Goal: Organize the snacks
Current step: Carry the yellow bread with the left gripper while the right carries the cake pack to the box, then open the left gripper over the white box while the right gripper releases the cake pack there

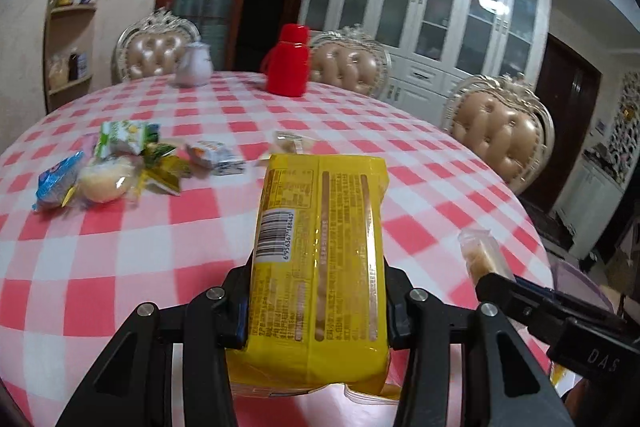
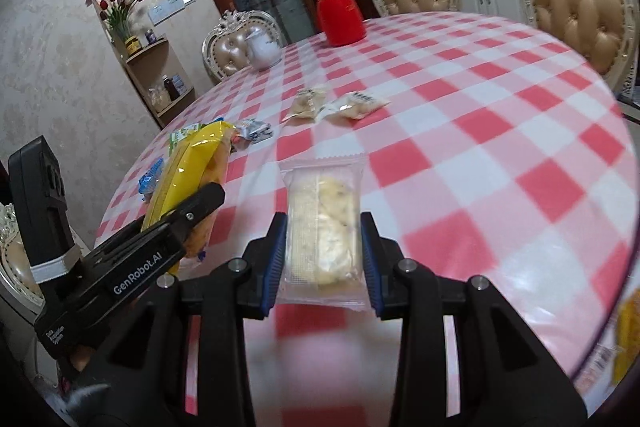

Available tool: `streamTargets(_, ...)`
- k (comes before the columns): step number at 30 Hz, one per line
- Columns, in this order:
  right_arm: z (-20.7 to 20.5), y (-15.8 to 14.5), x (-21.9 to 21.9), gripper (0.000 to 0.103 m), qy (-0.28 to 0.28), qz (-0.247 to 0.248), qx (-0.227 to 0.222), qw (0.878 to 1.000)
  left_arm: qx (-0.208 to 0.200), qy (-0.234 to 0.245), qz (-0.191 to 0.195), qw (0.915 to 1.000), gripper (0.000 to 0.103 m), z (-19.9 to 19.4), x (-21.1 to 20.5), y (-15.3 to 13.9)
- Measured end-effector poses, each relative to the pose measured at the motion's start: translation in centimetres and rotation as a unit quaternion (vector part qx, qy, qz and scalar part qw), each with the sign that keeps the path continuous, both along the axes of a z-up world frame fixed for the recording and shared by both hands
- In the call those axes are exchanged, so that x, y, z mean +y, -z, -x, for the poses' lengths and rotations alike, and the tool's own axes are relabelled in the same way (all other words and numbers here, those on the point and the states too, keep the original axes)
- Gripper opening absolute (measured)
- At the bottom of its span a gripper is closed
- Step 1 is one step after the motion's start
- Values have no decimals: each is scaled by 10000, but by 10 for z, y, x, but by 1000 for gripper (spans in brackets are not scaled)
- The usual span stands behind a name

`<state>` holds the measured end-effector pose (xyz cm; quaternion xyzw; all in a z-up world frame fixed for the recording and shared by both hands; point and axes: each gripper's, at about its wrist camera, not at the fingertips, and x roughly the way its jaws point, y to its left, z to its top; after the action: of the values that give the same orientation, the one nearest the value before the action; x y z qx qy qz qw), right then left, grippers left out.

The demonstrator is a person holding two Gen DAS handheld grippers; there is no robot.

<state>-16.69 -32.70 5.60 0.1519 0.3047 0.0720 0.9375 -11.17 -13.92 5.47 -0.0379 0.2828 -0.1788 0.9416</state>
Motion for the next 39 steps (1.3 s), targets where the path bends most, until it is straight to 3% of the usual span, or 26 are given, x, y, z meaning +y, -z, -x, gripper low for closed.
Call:
streamTargets(9,53,-5,-49,39,381,170,25,9991,42,684,-170,9975,48,42,-52,-1)
streamTargets(20,101,-9,-114,39,1127,596,183,9917,113,1623,-466,9856,48,83,-126,6)
streamTargets(27,112,-10,-146,39,1532,812,285,9844,270,2158,-583,9743,48,98,-162,9)
streamTargets(39,128,2,-209,39,2284,1242,785,9624,345,3069,-1067,9451,48,137,-238,25)
